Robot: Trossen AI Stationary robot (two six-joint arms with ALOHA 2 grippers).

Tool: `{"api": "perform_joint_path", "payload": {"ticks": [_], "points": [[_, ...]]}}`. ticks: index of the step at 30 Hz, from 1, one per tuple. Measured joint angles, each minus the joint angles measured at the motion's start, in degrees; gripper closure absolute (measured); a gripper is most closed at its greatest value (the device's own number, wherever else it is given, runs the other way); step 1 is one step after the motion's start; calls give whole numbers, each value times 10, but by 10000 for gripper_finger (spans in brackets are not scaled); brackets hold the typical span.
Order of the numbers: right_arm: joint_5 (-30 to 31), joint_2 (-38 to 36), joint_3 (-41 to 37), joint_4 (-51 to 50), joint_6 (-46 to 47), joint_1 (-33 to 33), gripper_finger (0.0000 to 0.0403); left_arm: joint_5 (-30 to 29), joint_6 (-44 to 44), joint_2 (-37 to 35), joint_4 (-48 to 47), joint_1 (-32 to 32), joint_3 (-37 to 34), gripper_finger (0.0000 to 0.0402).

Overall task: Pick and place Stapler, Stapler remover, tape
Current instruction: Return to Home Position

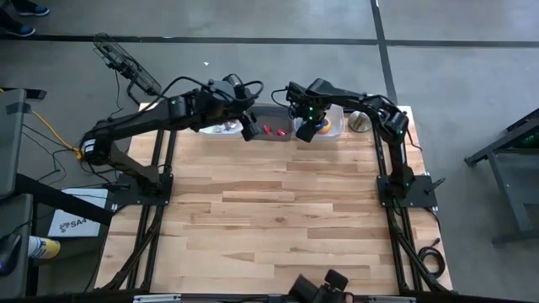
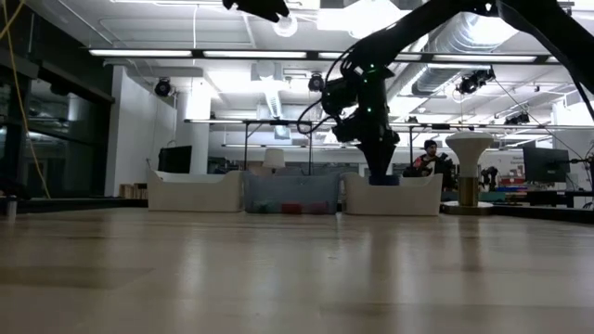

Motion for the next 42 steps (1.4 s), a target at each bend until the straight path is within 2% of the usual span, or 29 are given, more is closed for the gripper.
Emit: {"api": "perform_joint_path", "payload": {"ticks": [9, 14, 22, 27, 34, 37, 42], "points": [[25, -41, 0, -15, 50, 6, 172, 28, 24, -18, -31, 0, 0, 192], [24, -83, 0, -37, 75, 6, 169, 47, 26, -24, -49, 0, 0, 192], [23, -186, 0, -39, 143, 11, 169, 58, 41, -47, -80, 0, 0, 192], [54, -266, 0, -24, 201, 29, 170, 61, 42, -74, -113, 0, 0, 192], [75, -354, 0, 7, 227, 114, 171, 66, 43, -115, -171, 0, 0, 192], [116, -369, 0, 23, 241, 170, 169, 70, 33, -136, -185, 0, -5, 192], [198, -361, 0, 23, 271, 263, 171, 103, 9, -191, -182, 0, -54, 192]]}}
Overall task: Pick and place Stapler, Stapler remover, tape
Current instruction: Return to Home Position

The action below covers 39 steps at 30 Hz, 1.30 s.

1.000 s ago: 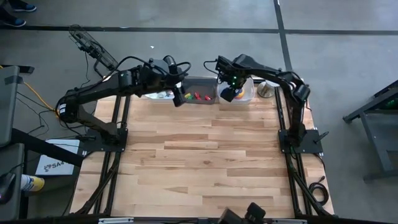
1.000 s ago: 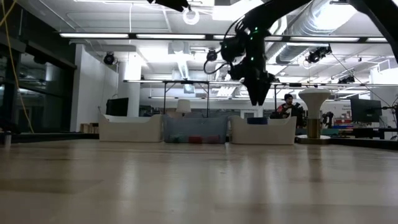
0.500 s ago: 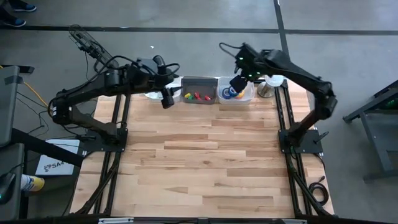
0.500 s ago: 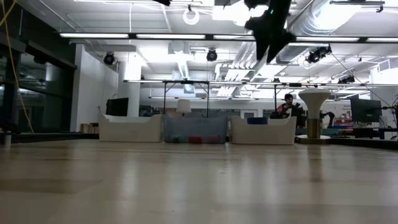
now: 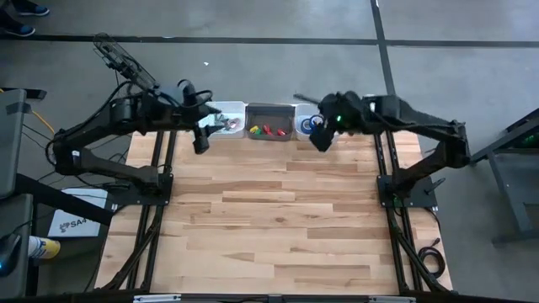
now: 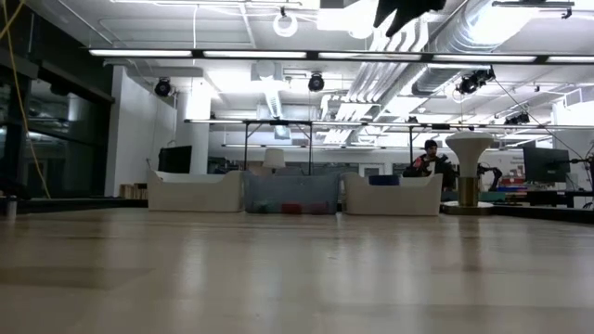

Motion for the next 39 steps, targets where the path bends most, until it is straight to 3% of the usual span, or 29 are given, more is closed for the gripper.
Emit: {"api": "perform_joint_path", "payload": {"ticks": [3, 6, 10, 21, 29, 34, 39], "points": [[17, 10, -7, 13, 15, 41, 170, 3, -22, -46, 14, 0, -55, 192], [-12, -1, -66, 92, 26, 69, 170, 14, -55, -103, 45, 0, -126, 192], [-73, -44, -201, 245, 47, 96, 171, 67, -82, -181, 93, 0, -214, 192], [-104, -260, -562, 629, 121, 116, 169, 105, -173, -358, 194, 0, -408, 192], [-82, -439, -698, 700, 95, 116, 169, 105, -204, -422, 220, 0, -475, 192], [-79, -528, -763, 739, 71, 116, 171, 105, -220, -448, 289, 0, -530, 192], [-82, -572, -834, 829, 55, 116, 169, 129, -239, -458, 394, 0, -597, 192]]}}
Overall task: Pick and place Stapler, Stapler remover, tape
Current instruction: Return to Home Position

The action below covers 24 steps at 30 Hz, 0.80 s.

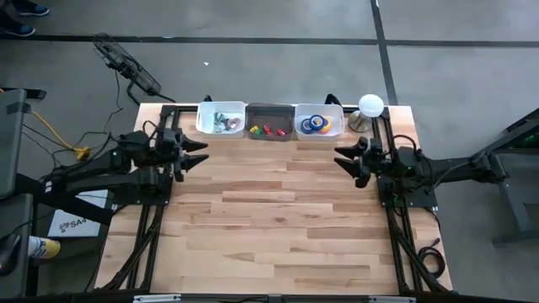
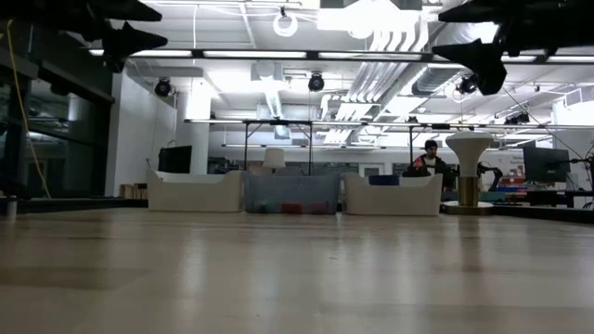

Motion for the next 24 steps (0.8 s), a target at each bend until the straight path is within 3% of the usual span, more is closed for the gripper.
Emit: {"api": "perform_joint_path", "payload": {"ticks": [8, 13, 24], "points": [[-8, -6, -105, 167, -7, 0, 169, 4, -14, 0, 135, 0, -89, 192], [-15, -8, -145, 206, 18, -1, 171, 1, -30, 0, 185, 0, -137, 192], [-24, -79, -146, 114, 19, -2, 170, 4, -12, 0, 206, 0, -149, 192]]}}
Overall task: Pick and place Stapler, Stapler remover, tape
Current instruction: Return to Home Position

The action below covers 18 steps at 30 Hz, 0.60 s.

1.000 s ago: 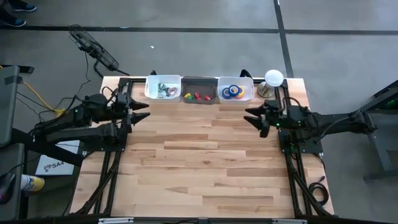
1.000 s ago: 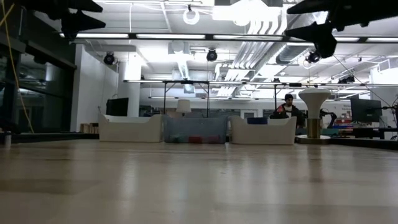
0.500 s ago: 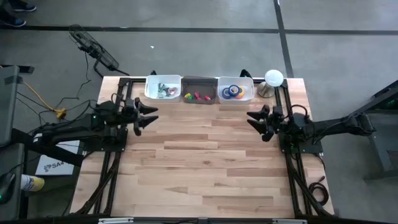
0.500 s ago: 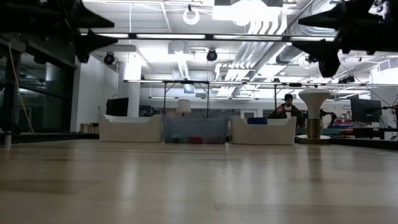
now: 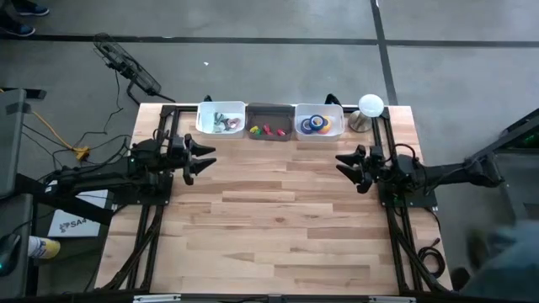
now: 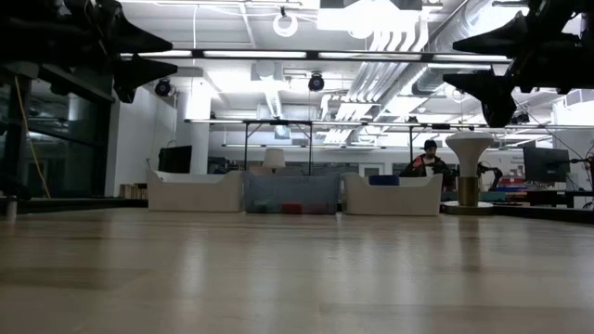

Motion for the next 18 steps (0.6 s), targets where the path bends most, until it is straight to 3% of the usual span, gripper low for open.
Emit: {"api": "perform_joint_path", "payload": {"ticks": [6, 12, 18], "points": [[0, -84, 0, -91, 6, 0, 171, 0, 9, -2, 5, 0, -6, 192], [8, -167, 0, -178, 15, 0, 170, 0, -7, -43, 56, 0, -65, 192], [6, -171, 0, -212, 37, 0, 169, -7, -13, -102, 95, 0, -111, 192]]}}
